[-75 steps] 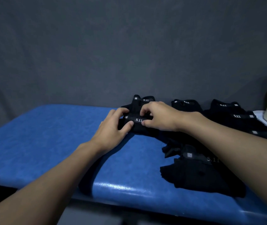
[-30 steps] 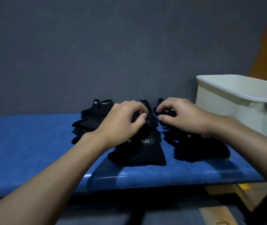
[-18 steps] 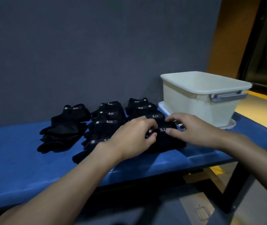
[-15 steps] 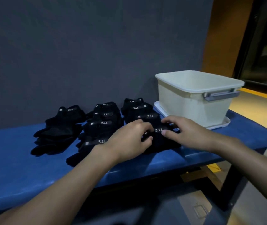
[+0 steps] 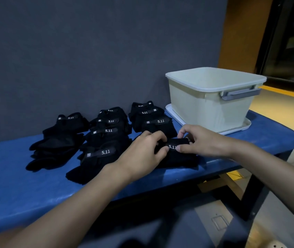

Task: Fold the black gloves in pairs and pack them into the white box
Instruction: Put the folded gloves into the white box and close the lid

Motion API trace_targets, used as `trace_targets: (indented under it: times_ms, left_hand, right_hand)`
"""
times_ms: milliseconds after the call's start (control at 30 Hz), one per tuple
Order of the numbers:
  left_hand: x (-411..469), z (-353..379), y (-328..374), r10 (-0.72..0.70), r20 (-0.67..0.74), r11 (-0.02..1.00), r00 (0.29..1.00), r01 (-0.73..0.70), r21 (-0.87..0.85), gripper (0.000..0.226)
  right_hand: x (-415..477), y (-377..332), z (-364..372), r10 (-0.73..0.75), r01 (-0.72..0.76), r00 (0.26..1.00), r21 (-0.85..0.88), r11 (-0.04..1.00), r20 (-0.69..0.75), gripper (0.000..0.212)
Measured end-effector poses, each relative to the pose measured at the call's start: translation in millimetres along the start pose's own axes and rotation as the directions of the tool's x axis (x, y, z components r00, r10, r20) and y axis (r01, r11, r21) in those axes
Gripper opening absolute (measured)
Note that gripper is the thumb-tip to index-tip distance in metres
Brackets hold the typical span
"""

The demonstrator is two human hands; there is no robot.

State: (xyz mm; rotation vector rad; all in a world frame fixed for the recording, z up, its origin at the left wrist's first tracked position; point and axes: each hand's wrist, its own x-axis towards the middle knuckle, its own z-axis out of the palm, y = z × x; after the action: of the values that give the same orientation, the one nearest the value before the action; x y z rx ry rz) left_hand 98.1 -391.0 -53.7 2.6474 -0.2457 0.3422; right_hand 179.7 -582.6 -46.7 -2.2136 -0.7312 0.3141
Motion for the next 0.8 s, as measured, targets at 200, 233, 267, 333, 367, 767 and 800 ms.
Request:
trace_targets:
  times_ms: [200,233,267,333,367,767,800]
  left_hand:
    - [-0.4,-0.8,2.8,-0.127,0.074,0.983,0.989,0.136,-0.126,0.052]
    - [0.6,-0.6,2.0,-0.146,0.083,0.977,0.986,0.157,-0.141,0.052]
    - [1.9,-0.2,1.2,-0.157,0.086,0.973,0.984,0.169,-0.160,0.049]
    - [3.9,0.8,-0.3,-0.163,0.091,0.958,0.982,0.180,-0.222,0.038]
    - [4.2,1.4,-0.4,-0.160,0.094,0.947,0.983,0.180,-0.265,0.037]
    - [2.4,-1.6,7.0,-0.157,0.011,0.825,0.988,0.138,-0.548,0.039]
    - [3.5,-4.0,8.3,-0.148,0.004,0.819,0.989,0.125,-0.560,0.040]
  right_hand:
    - [-4.2,3.1,4.3,0.029,-0.030,1.000,0.108,0.994,0.004,0.050]
    - [-4.4,4.2,4.8,0.030,-0.031,1.000,0.079,0.996,0.007,0.051]
    - [-4.8,5.1,5.3,0.027,-0.027,1.000,0.059,0.998,0.012,0.046]
    - [-5.2,8.7,6.3,0.028,-0.029,0.999,0.074,0.997,0.022,0.039]
    - [-6.6,9.3,6.9,0.032,-0.033,0.999,0.089,0.995,0.020,0.037]
    - [-27.6,-3.4,1.6,-0.083,0.092,0.994,0.143,0.985,-0.066,0.035]
    - [-28.8,-6.6,-1.3,-0.091,0.100,0.993,0.143,0.985,-0.073,0.035]
